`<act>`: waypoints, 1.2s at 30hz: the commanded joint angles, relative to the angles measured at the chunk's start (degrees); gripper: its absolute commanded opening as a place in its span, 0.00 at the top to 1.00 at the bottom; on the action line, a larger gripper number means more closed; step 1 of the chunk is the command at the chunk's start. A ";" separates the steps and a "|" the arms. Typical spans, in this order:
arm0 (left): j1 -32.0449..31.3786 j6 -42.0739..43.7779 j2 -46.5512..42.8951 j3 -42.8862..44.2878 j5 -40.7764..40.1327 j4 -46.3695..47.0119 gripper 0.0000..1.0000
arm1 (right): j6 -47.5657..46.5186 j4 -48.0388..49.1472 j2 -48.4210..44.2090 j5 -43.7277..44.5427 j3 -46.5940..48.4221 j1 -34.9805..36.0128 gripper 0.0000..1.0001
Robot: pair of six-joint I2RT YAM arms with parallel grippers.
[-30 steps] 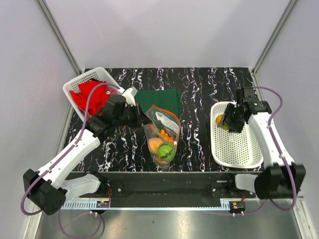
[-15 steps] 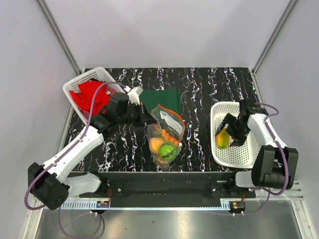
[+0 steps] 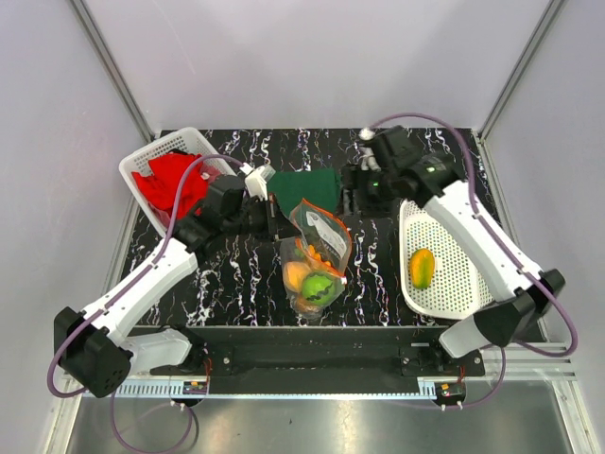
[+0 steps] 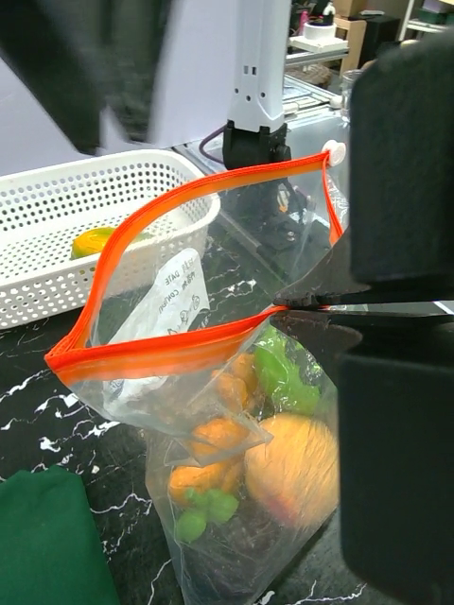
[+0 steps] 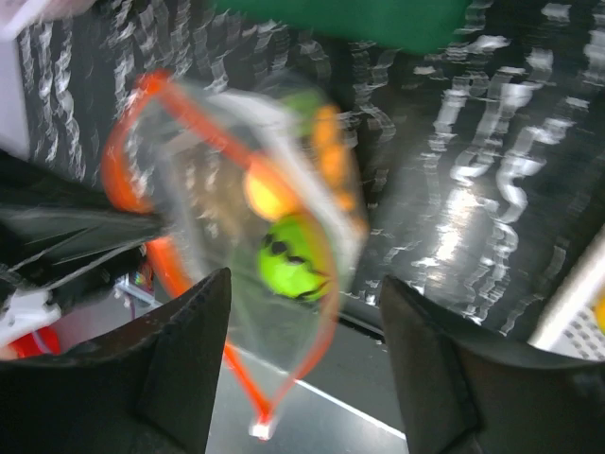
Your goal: Open the zip-top bag and remove the fake food
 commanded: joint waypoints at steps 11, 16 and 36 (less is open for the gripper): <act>-0.99 2.52 -3.35 -2.32 4.31 4.42 1.00 | 2.06 6.96 0.38 -9.86 -15.97 11.89 0.60; -1.96 1.46 -2.39 -3.55 4.31 6.27 1.00 | 0.92 10.65 6.25 -11.62 -15.36 11.98 0.52; -1.96 -0.65 5.44 -4.43 3.61 8.64 1.00 | 0.30 23.84 12.06 -16.72 -32.05 14.26 0.10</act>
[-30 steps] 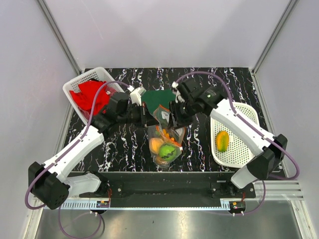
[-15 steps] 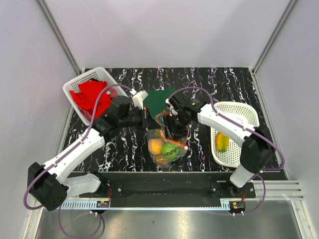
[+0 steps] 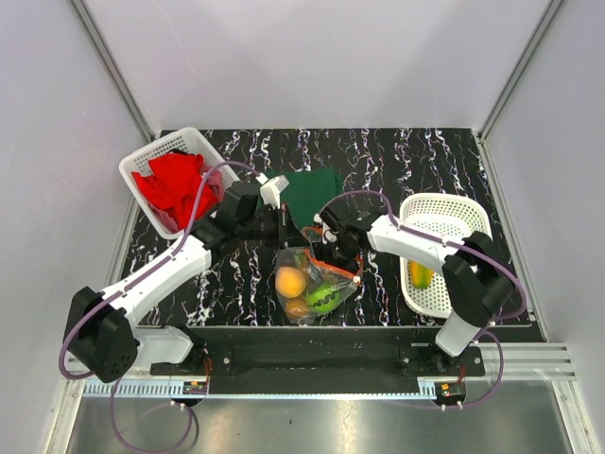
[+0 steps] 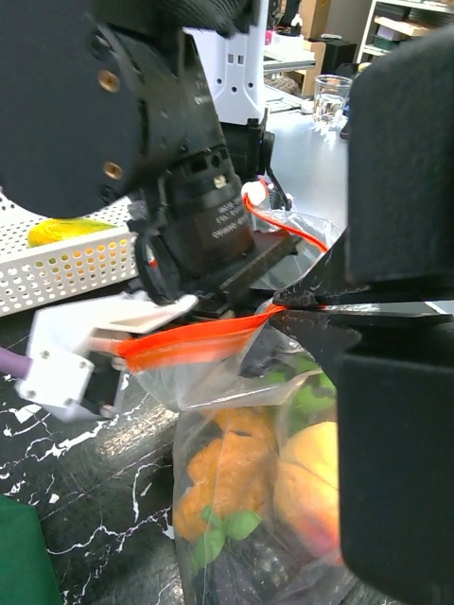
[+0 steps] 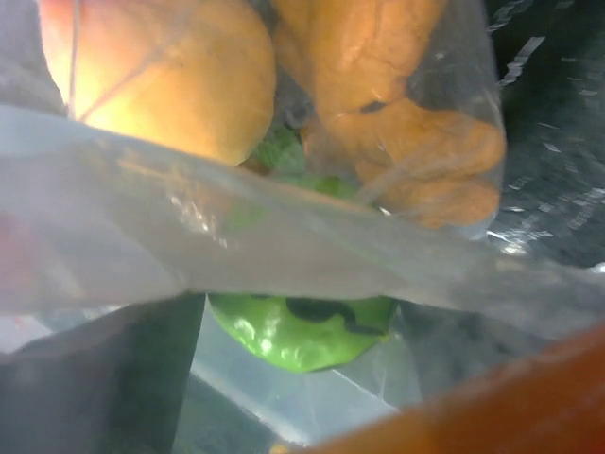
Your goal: Open the zip-top bag and remove the fake food
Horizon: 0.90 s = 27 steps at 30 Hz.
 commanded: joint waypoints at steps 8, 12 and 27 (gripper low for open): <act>-0.04 0.89 1.56 -2.60 -0.38 3.53 1.00 | 2.61 9.05 2.36 -0.21 -5.14 3.16 0.19; -0.04 1.24 0.07 -2.52 -0.99 2.65 1.00 | 2.87 7.03 -0.64 2.42 -1.62 3.16 0.45; 1.11 4.40 -3.01 -0.85 -3.98 -2.53 1.00 | 5.16 -2.99 -11.62 5.42 16.49 -3.68 0.81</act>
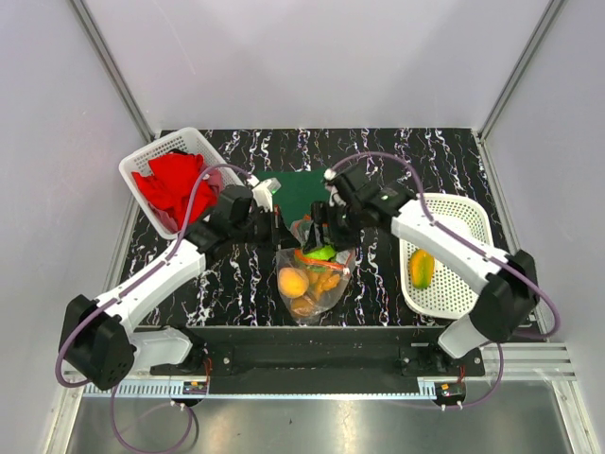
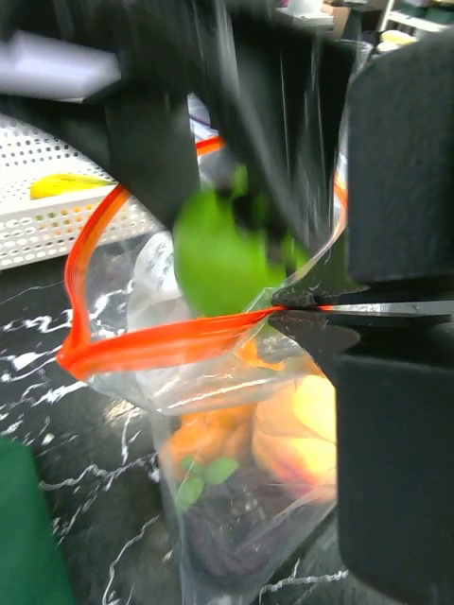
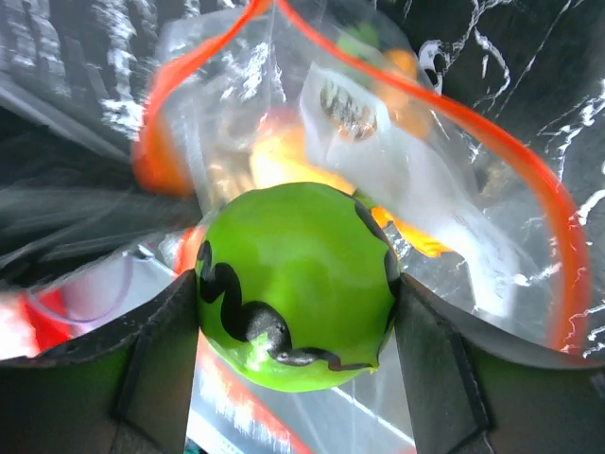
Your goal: Open the zip-top bag and remove the fake food
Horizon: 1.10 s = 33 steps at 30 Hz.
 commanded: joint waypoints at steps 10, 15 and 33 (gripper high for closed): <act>0.32 1.01 -0.87 2.35 -2.04 -0.70 1.00 | -1.22 -4.81 -15.15 -0.52 5.59 -15.95 0.81; 0.41 0.57 -0.44 2.61 -1.95 -0.70 1.00 | -8.42 -14.04 -15.34 17.90 6.03 -22.48 0.82; 0.41 0.13 2.55 5.69 -0.46 -0.52 1.00 | -14.85 -6.24 8.22 27.19 -2.06 -41.91 0.30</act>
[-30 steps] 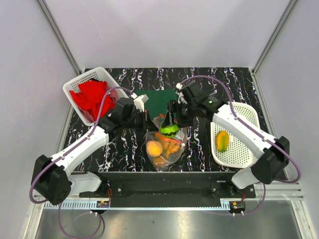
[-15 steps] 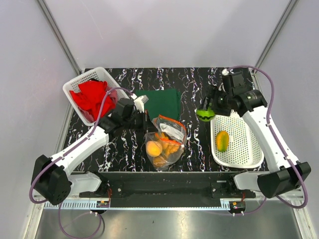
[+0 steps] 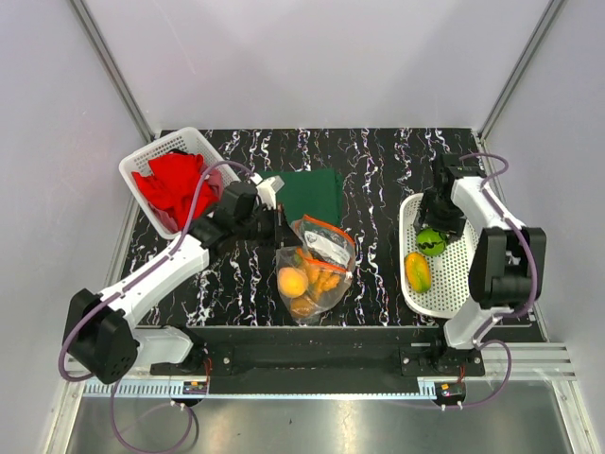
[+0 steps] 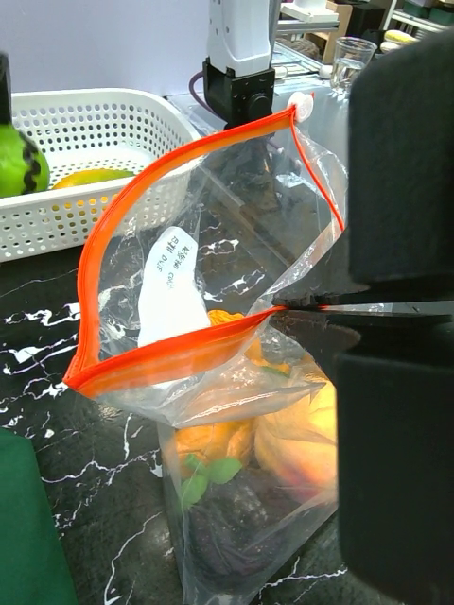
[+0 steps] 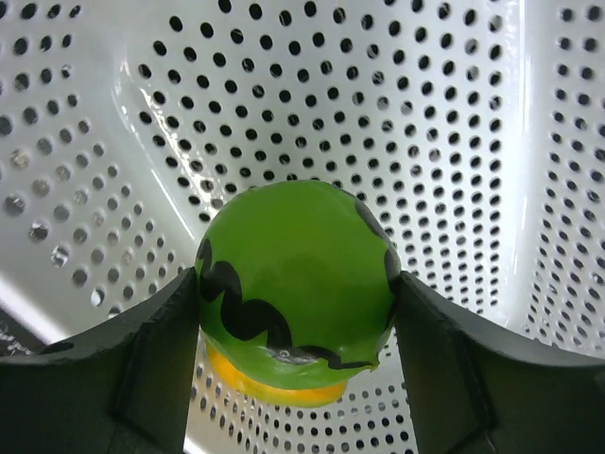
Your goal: Open the zip-top bag and remove the fake food
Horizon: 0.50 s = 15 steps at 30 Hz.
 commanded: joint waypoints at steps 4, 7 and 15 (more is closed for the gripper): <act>0.30 -0.02 1.00 3.99 1.43 1.88 1.00 | -3.76 -1.42 -0.89 0.18 5.30 0.36 0.11; 0.21 -0.37 0.74 4.25 1.52 2.41 1.00 | -4.11 -3.18 -7.31 -1.93 6.70 2.98 0.07; 0.21 -0.99 -0.40 3.55 4.06 4.95 1.00 | -3.94 -13.29 -13.82 -8.60 16.54 19.59 0.02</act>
